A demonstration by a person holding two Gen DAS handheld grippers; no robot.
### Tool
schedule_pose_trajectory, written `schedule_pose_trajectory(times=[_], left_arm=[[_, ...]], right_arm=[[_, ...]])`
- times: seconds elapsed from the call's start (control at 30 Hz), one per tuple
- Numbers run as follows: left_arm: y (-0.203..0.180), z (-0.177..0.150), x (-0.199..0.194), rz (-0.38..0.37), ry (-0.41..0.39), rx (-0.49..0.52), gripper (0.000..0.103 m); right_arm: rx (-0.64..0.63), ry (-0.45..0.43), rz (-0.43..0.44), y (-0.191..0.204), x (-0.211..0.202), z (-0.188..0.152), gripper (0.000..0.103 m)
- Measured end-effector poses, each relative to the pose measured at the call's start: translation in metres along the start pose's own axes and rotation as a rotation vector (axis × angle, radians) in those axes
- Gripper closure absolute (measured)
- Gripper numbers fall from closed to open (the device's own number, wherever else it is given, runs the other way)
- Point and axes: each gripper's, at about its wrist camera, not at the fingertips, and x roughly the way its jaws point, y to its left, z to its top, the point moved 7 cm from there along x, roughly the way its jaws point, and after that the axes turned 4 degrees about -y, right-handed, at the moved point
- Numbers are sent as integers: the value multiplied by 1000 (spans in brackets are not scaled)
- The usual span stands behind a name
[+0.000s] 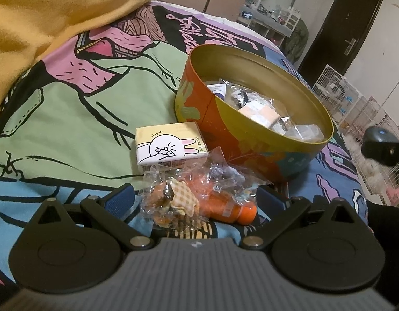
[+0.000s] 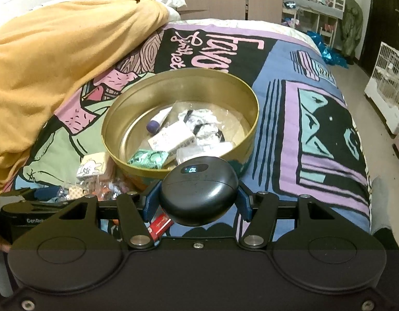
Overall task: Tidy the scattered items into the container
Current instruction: 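Carry the earbud case over the tin and lower it with the right gripper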
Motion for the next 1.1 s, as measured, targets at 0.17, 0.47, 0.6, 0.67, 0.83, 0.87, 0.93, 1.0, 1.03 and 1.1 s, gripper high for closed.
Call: schedule_pose_trajectory(times=[0.17, 0.47, 0.6, 0.67, 0.83, 0.87, 0.93, 1.0, 1.03, 1.1], left_arm=[[-1, -1, 1, 0, 6, 8, 0], [-2, -2, 2, 1, 10, 14, 0], [-2, -1, 2, -1, 8, 14, 0], [-3, -1, 2, -4, 6, 13, 0], [-3, 0, 2, -6, 5, 13, 0], [-3, 0, 2, -6, 5, 12, 0], [-3, 0, 2, -6, 4, 12, 0], [-3, 0, 2, -8, 4, 10, 0], [-3, 0, 2, -7, 4, 10, 0], [-3, 0, 3, -8, 6, 7, 0]], right_arm=[[-16, -25, 3, 4, -1, 15, 46], [-38, -48, 27, 17, 2, 38, 46], [-38, -42, 57, 25, 7, 46, 46], [-50, -44, 58, 29, 10, 50, 46], [-63, -31, 65, 36, 22, 58, 46], [-66, -26, 65, 37, 24, 58, 46], [-73, -16, 62, 39, 31, 60, 46], [-83, -6, 58, 41, 37, 61, 46], [-87, -3, 54, 42, 40, 61, 46], [-90, 6, 48, 43, 46, 61, 46]])
